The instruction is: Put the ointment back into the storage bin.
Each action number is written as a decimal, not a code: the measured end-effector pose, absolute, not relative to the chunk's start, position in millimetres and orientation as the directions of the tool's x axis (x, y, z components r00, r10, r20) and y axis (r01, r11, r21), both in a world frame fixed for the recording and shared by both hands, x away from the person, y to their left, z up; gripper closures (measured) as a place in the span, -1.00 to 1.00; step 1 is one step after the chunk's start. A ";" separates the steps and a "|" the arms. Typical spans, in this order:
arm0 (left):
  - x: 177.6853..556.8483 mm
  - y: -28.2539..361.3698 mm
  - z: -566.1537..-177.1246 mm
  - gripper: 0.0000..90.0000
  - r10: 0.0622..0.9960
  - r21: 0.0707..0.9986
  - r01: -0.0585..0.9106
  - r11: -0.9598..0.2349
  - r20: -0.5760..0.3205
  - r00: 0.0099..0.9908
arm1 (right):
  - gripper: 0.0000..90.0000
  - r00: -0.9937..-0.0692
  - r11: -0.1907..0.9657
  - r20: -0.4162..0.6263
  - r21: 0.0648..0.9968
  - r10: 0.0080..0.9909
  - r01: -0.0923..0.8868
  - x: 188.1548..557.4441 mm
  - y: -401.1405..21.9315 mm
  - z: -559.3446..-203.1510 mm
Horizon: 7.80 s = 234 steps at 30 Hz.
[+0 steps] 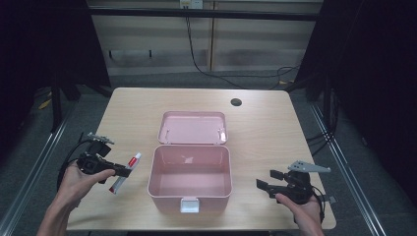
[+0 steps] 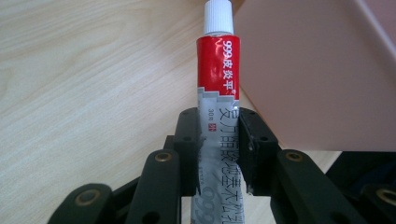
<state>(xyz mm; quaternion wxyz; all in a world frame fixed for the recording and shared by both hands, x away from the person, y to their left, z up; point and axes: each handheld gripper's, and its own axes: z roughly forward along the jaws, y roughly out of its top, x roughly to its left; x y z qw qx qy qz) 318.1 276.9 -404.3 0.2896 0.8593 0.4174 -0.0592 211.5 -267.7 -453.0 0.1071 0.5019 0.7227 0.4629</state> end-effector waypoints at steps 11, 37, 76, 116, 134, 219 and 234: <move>313.1 268.3 -384.0 0.58 0.644 0.470 0.719 -0.512 -0.344 0.683 | -0.44 -0.470 0.065 0.312 0.775 0.826 0.628 211.2 -267.7 -453.1; 312.2 245.1 -337.5 0.58 0.563 0.483 0.637 -0.600 -0.311 0.766 | -0.48 -0.471 0.066 0.310 0.776 0.826 0.627 211.1 -267.3 -453.2; 313.2 161.4 -311.3 0.58 0.421 0.431 0.488 -0.759 -0.246 0.873 | -0.49 -0.481 0.072 0.308 0.780 0.820 0.622 211.2 -267.1 -453.1; 314.7 83.0 -335.5 0.58 0.279 0.363 0.349 -0.864 -0.231 0.932 | -0.67 -0.499 0.063 0.304 0.803 0.811 0.593 209.7 -269.5 -450.2; 308.9 50.9 -371.3 0.58 0.227 0.285 0.299 -0.911 -0.258 0.939 | -0.67 -0.505 0.065 0.315 0.797 0.804 0.600 209.8 -268.5 -451.0; 304.5 24.0 -451.4 0.57 0.070 0.109 0.117 -0.987 -0.364 0.929 | -0.67 -0.479 0.060 0.306 0.791 0.823 0.609 209.9 -269.3 -451.8; 306.1 22.8 -456.9 0.56 0.097 0.080 0.132 -0.988 -0.339 0.936 | -0.67 -0.484 0.063 0.309 0.790 0.819 0.610 209.7 -268.4 -451.8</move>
